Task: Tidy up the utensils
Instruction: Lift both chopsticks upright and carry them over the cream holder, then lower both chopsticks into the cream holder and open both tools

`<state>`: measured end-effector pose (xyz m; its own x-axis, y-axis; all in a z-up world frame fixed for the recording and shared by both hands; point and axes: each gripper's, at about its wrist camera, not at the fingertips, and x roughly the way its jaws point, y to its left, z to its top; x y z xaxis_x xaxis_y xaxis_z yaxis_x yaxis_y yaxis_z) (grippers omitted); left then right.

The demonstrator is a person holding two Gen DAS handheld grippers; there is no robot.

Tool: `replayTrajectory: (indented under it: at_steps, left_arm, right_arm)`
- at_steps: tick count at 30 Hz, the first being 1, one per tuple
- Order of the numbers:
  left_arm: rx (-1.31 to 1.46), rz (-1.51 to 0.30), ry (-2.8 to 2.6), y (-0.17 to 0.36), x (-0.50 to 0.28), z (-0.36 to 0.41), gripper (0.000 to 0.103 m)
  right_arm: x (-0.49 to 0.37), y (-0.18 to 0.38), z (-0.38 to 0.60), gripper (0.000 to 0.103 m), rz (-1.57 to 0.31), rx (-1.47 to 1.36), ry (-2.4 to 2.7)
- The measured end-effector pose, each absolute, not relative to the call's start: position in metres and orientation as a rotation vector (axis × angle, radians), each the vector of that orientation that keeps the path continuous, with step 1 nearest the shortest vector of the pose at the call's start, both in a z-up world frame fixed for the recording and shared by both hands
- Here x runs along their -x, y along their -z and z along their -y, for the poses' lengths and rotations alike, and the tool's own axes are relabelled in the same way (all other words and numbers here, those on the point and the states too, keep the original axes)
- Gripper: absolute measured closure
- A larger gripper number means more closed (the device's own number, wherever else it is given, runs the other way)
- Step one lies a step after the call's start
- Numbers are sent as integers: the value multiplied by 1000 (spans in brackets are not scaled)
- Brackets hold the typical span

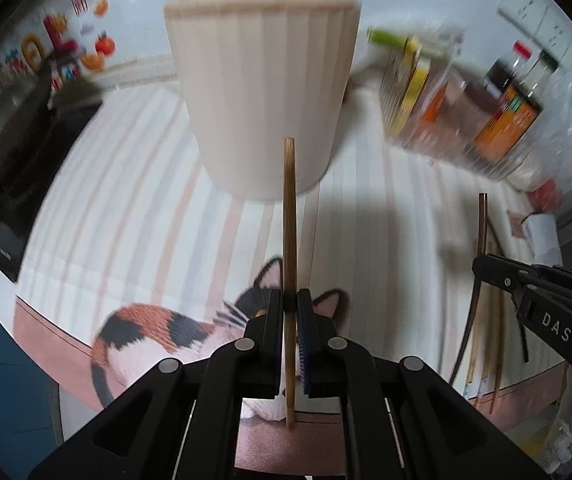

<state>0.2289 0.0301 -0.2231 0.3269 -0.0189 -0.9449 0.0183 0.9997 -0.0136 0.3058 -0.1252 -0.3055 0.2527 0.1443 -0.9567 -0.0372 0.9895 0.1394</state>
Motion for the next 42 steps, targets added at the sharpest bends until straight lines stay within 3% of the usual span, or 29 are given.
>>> replayTrajectory:
  at_steps: [11, 16, 22, 28, 42]
  left_arm:
    - [61, -954, 123, 93, -265, -28, 99]
    - [109, -852, 166, 29, -292, -30, 99]
    - [128, -763, 135, -21, -327, -45, 99]
    - [120, -743, 69, -30, -366, -62, 99]
    - [148, -825, 32, 29, -424, -64, 99]
  right_arm:
    - [-323, 166, 117, 98, -974, -182, -187]
    - [-354, 83, 122, 98, -825, -232, -224]
    - [-401, 27, 122, 98, -730, -261, -240]
    - [-443, 19, 102, 98, -717, -250, -263]
    - [-488, 66, 76, 98, -821, -217, -275]
